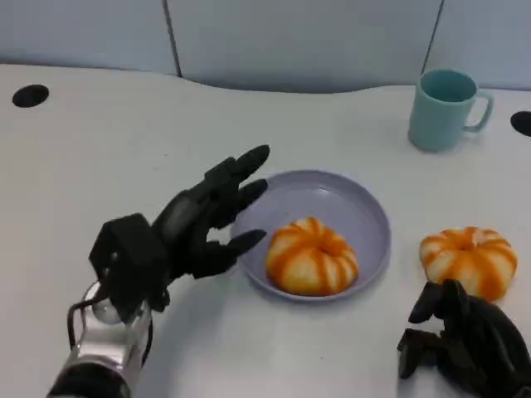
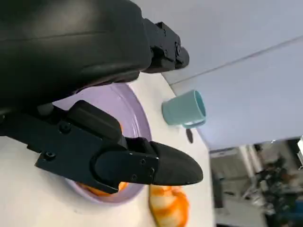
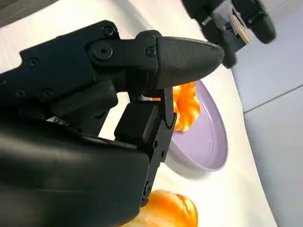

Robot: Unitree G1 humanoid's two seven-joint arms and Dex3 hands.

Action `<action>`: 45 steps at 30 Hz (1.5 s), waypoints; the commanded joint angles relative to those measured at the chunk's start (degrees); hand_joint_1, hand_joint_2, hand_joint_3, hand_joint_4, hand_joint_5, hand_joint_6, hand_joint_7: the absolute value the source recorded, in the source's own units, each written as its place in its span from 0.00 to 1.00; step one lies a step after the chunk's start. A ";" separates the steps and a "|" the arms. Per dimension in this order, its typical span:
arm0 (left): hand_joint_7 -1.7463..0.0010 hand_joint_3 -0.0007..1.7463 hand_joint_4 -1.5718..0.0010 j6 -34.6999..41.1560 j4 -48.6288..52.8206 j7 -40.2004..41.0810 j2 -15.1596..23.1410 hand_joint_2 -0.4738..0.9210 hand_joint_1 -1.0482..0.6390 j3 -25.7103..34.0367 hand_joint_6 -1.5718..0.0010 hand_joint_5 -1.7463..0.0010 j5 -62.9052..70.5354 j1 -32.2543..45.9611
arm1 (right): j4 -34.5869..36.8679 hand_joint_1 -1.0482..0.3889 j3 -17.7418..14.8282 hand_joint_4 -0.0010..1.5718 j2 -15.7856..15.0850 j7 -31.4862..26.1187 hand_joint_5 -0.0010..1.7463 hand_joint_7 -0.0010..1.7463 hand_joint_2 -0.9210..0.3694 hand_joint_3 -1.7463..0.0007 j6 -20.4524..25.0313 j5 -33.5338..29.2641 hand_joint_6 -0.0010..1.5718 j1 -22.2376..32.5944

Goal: Grasp the bread from the table and place it into the plate.

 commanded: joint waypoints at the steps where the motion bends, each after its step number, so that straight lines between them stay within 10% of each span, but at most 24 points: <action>1: 0.94 0.15 0.72 6.71 -8.15 -3.57 -2.32 1.00 0.24 4.30 0.68 0.65 -7.93 6.12 | 1.56 0.40 -0.38 0.83 -0.88 -0.31 0.68 0.58 0.00 0.73 0.02 -0.80 0.78 0.94; 12: 0.82 0.22 0.63 38.61 -36.68 8.76 -6.41 1.00 0.33 9.23 0.49 0.35 -18.00 25.38 | 0.40 0.40 -0.62 0.83 -0.92 -0.96 0.68 0.57 0.00 0.74 1.37 -0.29 0.79 1.24; 25: 0.18 0.29 0.58 46.07 -48.44 14.21 -7.17 0.98 0.33 9.94 0.67 0.11 -17.09 34.59 | -0.16 0.40 -1.03 0.83 -1.38 -0.01 0.68 0.58 0.00 0.76 1.27 0.38 0.78 1.83; 45: 0.20 0.28 0.55 36.48 -37.12 10.98 -7.04 0.99 0.32 9.56 0.64 0.08 -12.92 28.98 | 3.08 0.41 -2.39 0.83 -2.72 0.47 0.69 0.60 0.00 0.74 1.09 -0.20 0.77 -0.39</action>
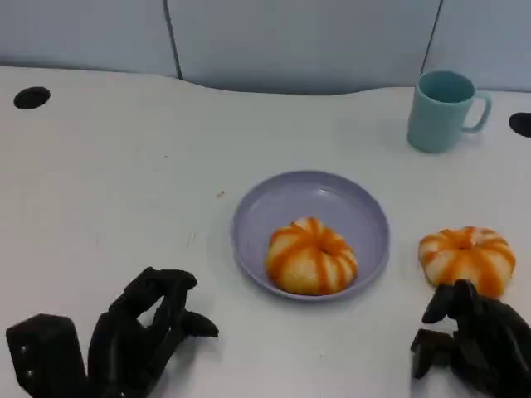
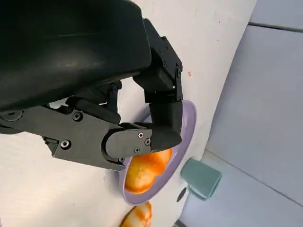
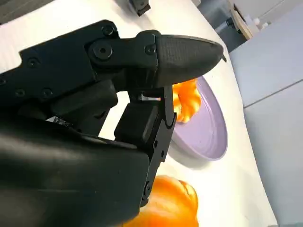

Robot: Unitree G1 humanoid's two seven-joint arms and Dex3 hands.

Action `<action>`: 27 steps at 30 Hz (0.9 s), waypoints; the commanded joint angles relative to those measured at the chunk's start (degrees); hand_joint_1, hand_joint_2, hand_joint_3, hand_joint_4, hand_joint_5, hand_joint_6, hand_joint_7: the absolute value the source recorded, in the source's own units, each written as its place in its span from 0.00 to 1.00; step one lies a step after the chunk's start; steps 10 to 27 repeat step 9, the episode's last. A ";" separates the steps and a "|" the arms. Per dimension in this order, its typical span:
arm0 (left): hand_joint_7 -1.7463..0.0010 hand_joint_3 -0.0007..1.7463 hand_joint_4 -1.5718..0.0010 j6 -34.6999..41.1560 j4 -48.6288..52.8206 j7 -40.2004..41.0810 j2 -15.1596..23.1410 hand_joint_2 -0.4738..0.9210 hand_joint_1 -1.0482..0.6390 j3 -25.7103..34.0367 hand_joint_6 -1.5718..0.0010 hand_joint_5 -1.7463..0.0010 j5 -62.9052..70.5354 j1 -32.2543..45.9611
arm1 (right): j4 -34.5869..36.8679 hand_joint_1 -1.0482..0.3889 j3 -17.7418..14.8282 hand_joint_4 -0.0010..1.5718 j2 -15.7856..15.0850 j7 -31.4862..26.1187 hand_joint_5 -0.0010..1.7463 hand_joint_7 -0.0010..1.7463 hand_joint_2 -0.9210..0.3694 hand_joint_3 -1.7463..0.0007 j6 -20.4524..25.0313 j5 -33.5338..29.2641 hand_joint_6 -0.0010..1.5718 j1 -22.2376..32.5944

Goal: Grasp the bread from the table and place it into the plate.

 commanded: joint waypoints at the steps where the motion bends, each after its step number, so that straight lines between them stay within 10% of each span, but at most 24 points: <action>1: 0.20 0.28 0.55 -1.19 1.63 -2.30 0.60 0.99 0.32 0.04 0.63 0.07 -0.20 -1.08 | 1.66 0.41 -0.61 0.83 -1.05 -0.70 0.70 0.60 0.00 0.74 0.49 -0.74 0.77 0.30; 27: 0.17 0.28 0.57 -4.00 4.68 -3.04 0.41 0.99 0.31 0.65 0.64 0.04 0.39 -2.92 | 2.65 0.42 -0.92 0.83 -1.51 0.19 0.69 0.60 0.00 0.73 0.07 -0.53 0.77 -0.39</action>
